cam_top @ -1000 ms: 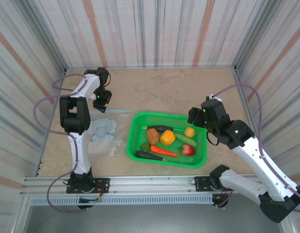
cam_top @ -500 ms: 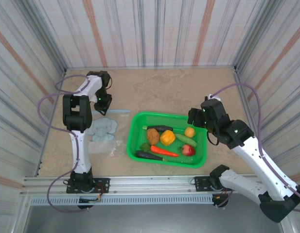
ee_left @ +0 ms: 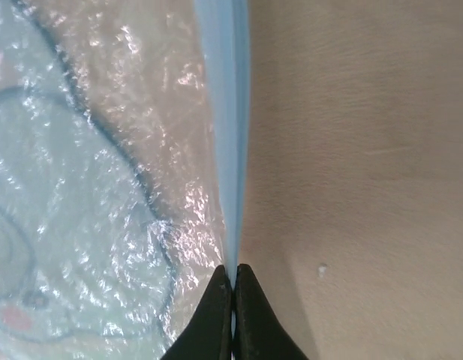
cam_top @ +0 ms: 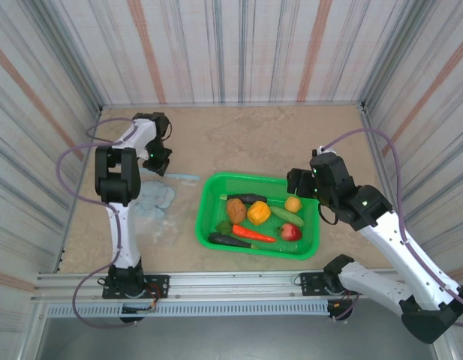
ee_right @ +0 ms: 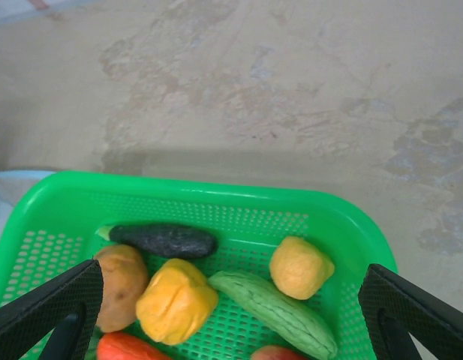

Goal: Place the food in the zip-top bag and seal the zipper

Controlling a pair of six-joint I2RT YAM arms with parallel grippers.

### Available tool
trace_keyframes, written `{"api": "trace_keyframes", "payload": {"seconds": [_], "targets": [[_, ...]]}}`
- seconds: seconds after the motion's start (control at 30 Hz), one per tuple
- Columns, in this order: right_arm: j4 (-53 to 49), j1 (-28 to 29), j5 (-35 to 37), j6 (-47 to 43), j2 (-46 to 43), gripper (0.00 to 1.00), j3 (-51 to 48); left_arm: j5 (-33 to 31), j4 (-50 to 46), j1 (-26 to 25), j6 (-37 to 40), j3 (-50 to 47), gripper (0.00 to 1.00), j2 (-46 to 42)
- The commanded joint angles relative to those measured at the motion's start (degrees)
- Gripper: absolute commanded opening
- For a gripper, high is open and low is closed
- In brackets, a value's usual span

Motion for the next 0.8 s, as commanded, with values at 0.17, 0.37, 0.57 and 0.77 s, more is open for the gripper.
{"api": "trace_keyframes", "payload": {"seconds": [0.17,0.37,0.57,0.77], "targets": [[6.51,1.27,-12.83,-3.37,0.74,0.89,0.67,-1.96,0.87,-1.38,27.85,-2.16,0.0,-16.02],[11.66,6.75,-19.55,-3.4,9.51,0.88,1.48,3.98,8.18,-8.01,44.26,-17.95,0.0,-33.3],[20.25,12.99,-25.19,-0.56,19.47,0.87,2.99,14.77,14.03,-13.01,53.61,-31.36,0.0,-49.32],[28.23,16.06,-31.63,3.95,29.32,0.83,6.36,32.76,17.85,-13.01,55.9,-40.36,0.0,-58.78]]}}
